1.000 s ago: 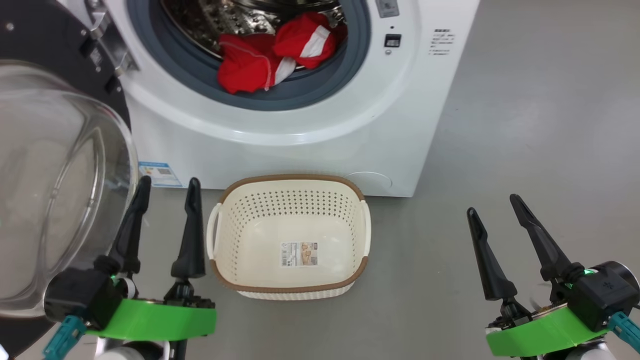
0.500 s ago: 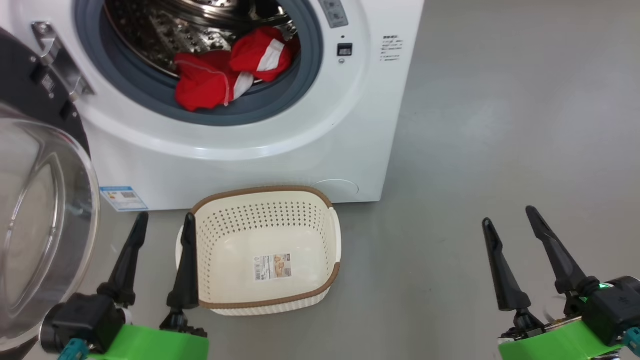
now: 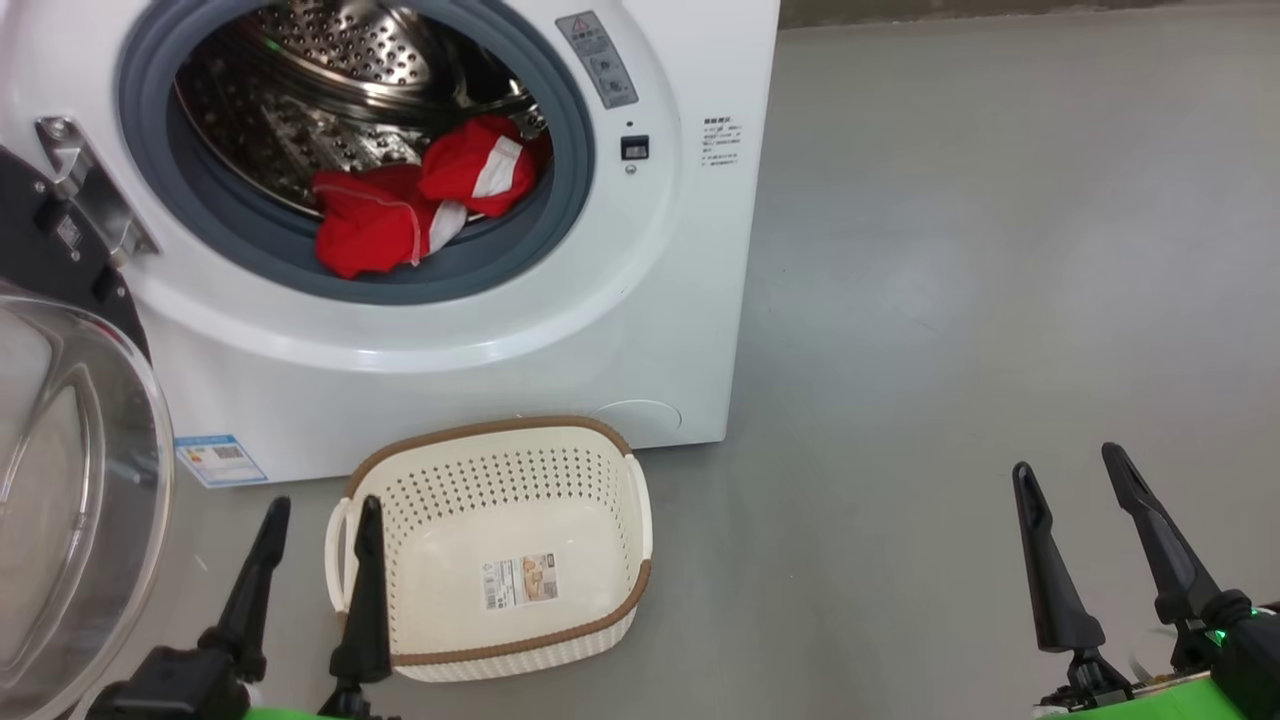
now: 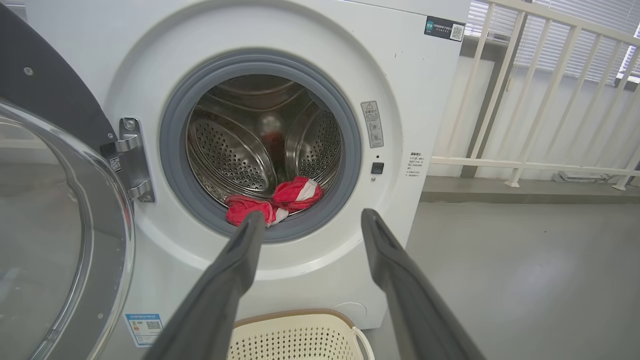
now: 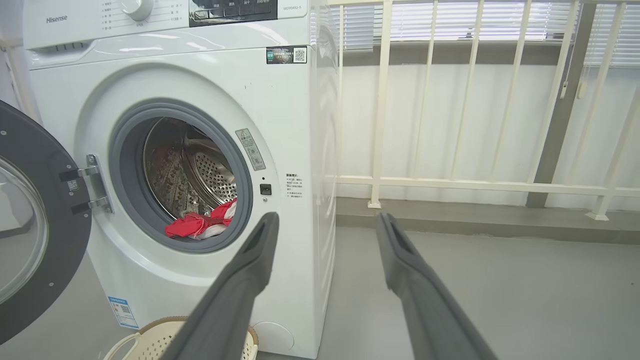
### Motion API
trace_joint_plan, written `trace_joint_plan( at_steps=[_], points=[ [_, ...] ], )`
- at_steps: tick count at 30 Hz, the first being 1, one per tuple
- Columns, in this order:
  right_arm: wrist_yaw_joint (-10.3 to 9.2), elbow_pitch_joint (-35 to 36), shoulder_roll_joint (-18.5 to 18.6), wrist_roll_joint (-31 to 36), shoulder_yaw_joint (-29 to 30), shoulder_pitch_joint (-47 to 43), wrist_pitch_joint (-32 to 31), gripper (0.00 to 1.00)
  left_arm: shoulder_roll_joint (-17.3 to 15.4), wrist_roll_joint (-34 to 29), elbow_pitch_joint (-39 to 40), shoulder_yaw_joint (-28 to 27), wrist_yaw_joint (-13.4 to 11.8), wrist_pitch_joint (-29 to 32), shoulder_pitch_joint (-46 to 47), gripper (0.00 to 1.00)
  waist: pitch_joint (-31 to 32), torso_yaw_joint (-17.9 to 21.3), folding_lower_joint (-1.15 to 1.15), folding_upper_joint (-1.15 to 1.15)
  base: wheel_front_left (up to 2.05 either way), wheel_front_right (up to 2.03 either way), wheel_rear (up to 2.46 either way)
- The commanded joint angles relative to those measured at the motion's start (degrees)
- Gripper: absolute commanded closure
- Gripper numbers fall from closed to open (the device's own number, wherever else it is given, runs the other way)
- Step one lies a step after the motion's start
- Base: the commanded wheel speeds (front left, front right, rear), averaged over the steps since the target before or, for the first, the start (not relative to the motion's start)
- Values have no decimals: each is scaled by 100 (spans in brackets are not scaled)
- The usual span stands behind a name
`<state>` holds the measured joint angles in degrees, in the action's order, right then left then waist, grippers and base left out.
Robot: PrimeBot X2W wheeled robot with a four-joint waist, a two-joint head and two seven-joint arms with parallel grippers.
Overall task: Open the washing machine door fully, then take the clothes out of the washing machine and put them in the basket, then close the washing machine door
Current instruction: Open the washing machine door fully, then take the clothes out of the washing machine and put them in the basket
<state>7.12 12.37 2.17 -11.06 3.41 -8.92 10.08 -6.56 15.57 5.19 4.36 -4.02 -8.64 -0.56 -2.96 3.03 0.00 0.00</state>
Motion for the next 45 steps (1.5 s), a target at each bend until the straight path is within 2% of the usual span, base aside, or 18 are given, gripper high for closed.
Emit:
trace_joint_plan(
  at_steps=[1, 15, 36, 45],
  points=[
    [36, 211, 71, -37, -68, 23, 12, 0, -102, -70, 184, -194, -48, 8, 31, 0, 53, 45, 0, 0, 0, 0, 0],
    [36, 268, 71, -221, 105, -330, 59, 0, -85, 48, 434, -230, -146, -68, -372, 0, 209, 67, 0, 0, 0, 0, 0],
    [36, 351, 71, -269, 196, -467, 13, 0, -196, -152, 629, -91, -328, 131, -556, 0, 310, 11, 0, 0, 0, 0, 0],
    [36, 353, 71, -287, 165, -463, -1, 0, -231, -190, 733, -63, -405, 233, -540, 0, 275, -14, 0, 0, 74, -74, 0]
  ],
)
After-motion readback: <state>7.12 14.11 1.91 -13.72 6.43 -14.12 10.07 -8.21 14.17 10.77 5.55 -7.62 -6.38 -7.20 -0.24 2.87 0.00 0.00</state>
